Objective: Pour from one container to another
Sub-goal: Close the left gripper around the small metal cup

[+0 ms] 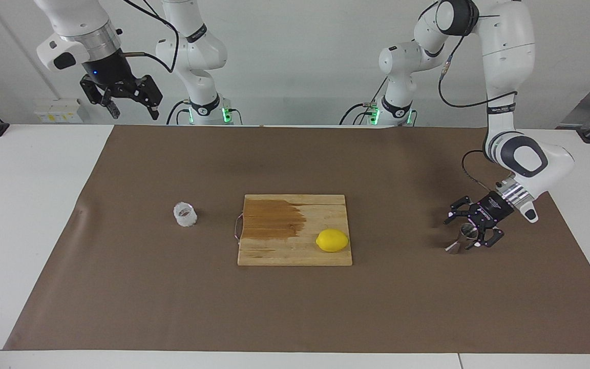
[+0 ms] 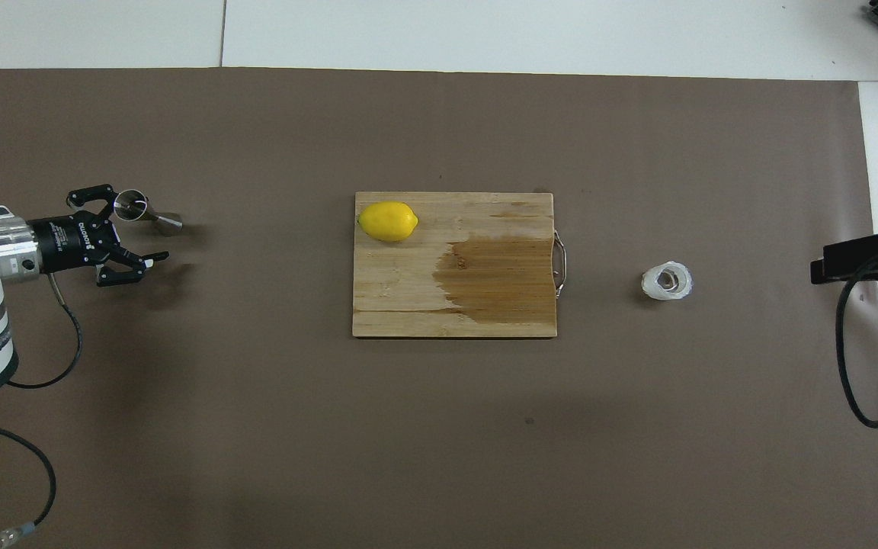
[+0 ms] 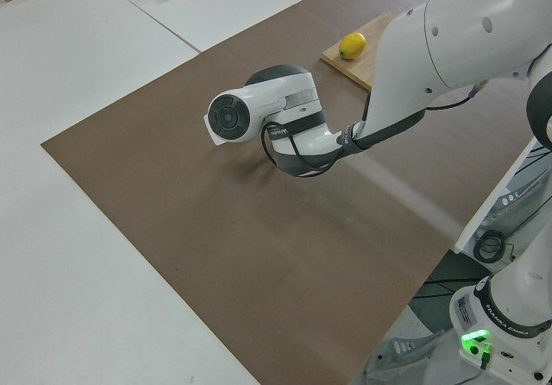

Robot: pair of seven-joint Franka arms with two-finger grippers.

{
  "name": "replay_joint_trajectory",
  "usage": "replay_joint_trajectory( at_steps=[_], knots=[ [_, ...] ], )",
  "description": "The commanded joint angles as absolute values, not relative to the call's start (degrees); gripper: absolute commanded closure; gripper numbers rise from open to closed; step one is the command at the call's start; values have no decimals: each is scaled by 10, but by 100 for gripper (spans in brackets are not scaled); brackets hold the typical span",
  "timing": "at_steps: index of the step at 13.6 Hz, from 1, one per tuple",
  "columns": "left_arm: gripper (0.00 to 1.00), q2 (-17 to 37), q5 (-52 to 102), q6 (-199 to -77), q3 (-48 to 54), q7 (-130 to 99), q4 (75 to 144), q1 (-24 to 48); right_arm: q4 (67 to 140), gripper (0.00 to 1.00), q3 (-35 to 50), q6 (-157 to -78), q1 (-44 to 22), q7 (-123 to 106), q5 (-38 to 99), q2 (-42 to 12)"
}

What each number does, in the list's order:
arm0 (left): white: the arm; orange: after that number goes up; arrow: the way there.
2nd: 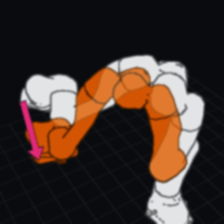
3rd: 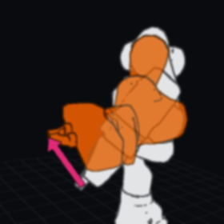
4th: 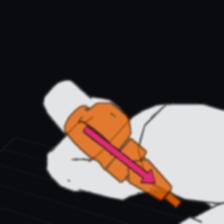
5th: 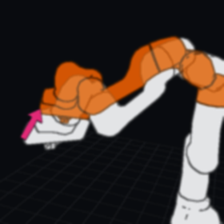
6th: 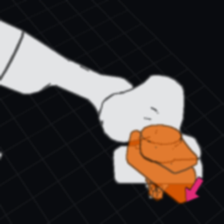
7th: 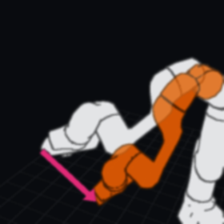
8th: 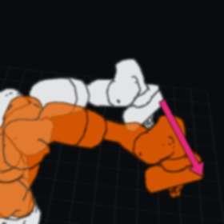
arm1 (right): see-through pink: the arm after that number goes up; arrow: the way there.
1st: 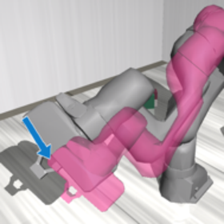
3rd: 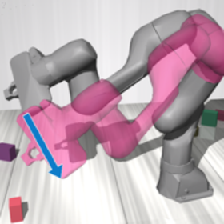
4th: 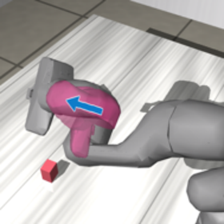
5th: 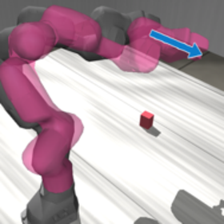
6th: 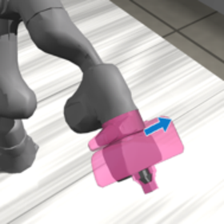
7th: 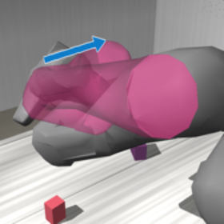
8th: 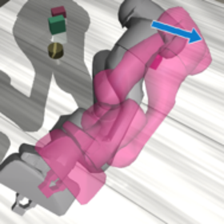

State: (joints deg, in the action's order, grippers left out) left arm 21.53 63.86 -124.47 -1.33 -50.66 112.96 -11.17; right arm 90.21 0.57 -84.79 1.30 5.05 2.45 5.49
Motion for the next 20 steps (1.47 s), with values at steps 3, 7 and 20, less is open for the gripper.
replay_joint_trajectory(
  at_steps=[3, 7, 20],
  knots=[
    [18, 195, 681, -1259, -15, -496, 1158, -114, 911, 0, 8, -847, 21, 36, 35, 64],
    [36, 194, 701, -1266, -15, -496, 1161, -113, 911, 0, 8, -847, 21, 36, 35, 65],
    [50, 195, 751, -1288, -15, -496, 1162, -107, 911, 0, 8, -847, 21, 36, 35, 65]
  ],
)
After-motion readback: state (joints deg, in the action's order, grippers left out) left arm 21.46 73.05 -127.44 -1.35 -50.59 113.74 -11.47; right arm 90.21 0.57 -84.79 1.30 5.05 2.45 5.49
